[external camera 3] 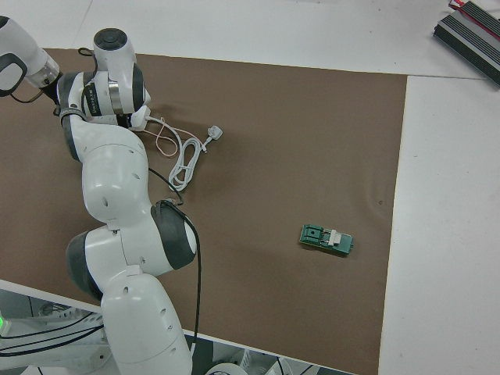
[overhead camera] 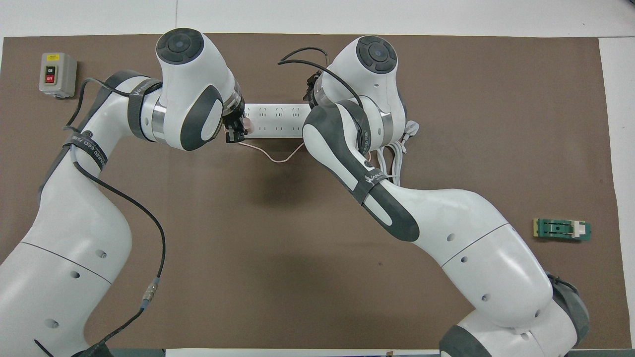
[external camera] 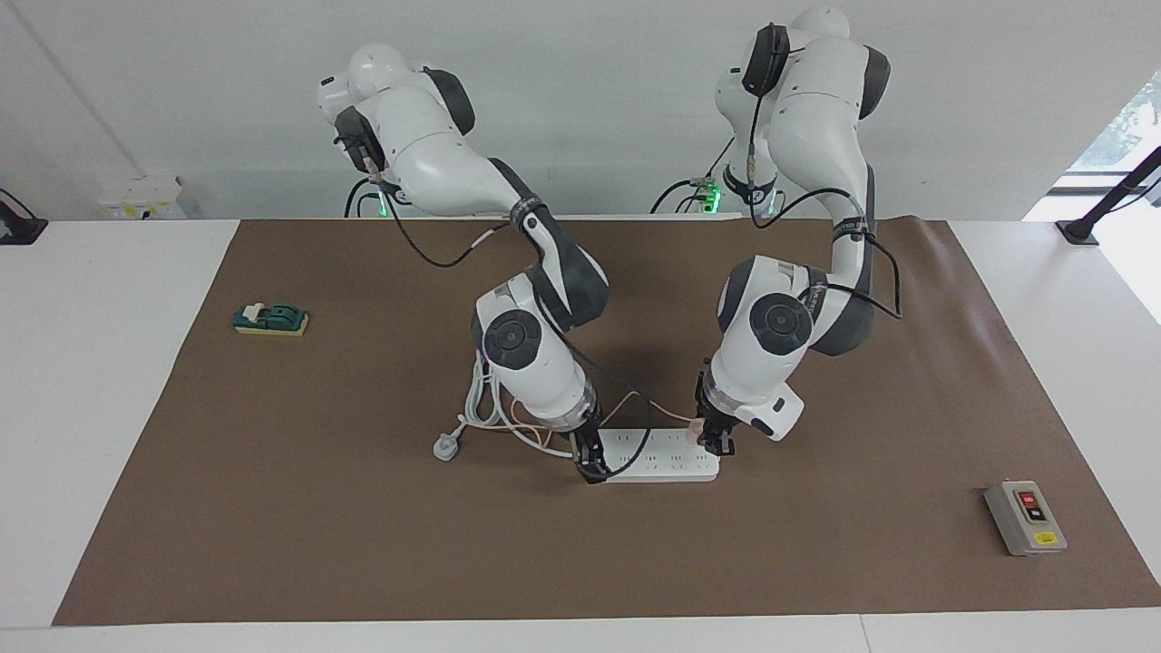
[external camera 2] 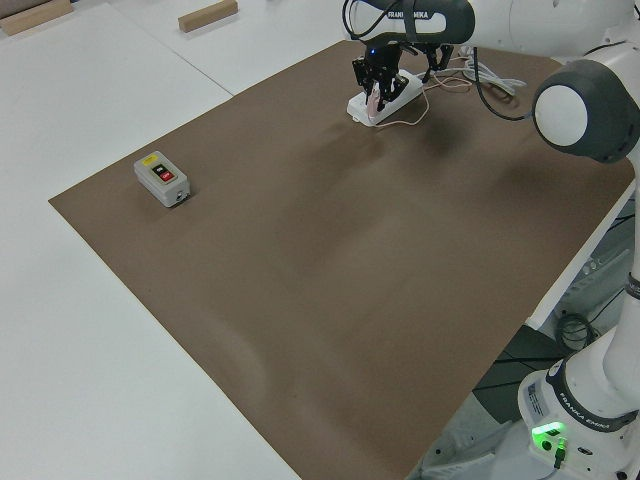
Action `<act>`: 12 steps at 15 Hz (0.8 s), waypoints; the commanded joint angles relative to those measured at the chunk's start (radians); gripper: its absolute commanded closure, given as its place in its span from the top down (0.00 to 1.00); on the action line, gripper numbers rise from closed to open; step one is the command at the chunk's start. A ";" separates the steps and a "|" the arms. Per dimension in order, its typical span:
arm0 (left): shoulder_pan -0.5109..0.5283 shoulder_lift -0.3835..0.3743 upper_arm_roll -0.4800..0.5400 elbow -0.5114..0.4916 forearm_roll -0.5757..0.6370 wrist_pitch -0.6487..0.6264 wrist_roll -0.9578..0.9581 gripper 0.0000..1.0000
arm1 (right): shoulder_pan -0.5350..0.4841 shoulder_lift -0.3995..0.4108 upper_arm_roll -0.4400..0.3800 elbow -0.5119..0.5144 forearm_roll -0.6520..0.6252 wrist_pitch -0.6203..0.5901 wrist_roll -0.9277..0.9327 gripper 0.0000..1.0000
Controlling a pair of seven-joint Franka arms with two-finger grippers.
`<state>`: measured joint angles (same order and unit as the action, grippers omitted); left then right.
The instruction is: Unplug charger and place it aside
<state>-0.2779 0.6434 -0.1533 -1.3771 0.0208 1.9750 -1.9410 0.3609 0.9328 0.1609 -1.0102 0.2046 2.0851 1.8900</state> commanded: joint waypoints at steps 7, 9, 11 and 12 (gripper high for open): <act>0.016 -0.044 -0.006 -0.066 0.019 0.031 -0.003 0.00 | 0.001 0.035 0.003 0.038 0.012 0.010 0.034 1.00; 0.016 -0.044 -0.006 -0.066 0.019 0.031 -0.003 0.00 | 0.001 0.035 0.003 0.038 0.015 0.012 0.035 1.00; 0.016 -0.044 -0.006 -0.066 0.019 0.031 -0.003 0.00 | 0.001 0.043 0.012 0.038 0.015 0.019 0.040 1.00; 0.017 -0.044 -0.006 -0.068 0.019 0.031 -0.003 0.00 | 0.001 0.046 0.015 0.038 0.015 0.033 0.052 1.00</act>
<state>-0.2776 0.6397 -0.1533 -1.3837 0.0208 1.9814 -1.9410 0.3607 0.9452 0.1634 -1.0069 0.2114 2.0903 1.9029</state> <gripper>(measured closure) 0.683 0.000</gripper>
